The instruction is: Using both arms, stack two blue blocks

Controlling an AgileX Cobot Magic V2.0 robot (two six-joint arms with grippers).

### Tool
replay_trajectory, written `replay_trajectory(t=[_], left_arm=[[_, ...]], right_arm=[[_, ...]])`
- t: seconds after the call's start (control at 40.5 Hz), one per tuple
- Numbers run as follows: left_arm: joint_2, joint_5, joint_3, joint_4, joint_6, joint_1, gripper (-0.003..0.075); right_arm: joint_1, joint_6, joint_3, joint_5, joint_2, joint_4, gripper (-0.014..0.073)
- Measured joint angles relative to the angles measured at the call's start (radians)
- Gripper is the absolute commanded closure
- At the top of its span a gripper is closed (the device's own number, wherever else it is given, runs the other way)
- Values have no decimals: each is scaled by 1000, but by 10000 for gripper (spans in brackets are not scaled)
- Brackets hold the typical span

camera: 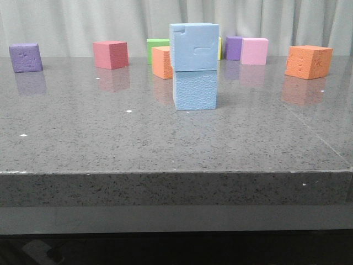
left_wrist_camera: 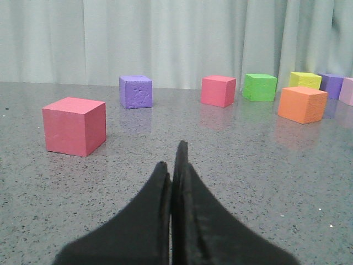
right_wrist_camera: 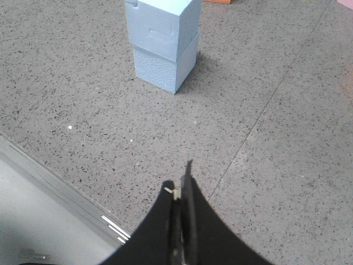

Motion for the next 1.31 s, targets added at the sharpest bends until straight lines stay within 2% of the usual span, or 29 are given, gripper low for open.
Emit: replay_trajectory(t=[0.222,0.37,0.617,0.79,0.987,1.308], left_arm=[[0,0,0,0,0,0,741],[0,0,0,0,0,0,741],[0,0,0,-1,0,0,741],[0,0,0,-1,0,0,741],[0,0,0,-2,0,0,741],[0,0,0,-2,0,0,741]], right_arm=[[-5,0,11,-4,-20,0,718],[-83,-2,91,-91,-149,-10,718],[-251,-2,417,-444,-445,-13,718],[-290,-2,640,-558,-639,-13,718],[-294,-2,817,-632,-791,-13,718],[-301,-2,844,-639,-808,-9,718]])
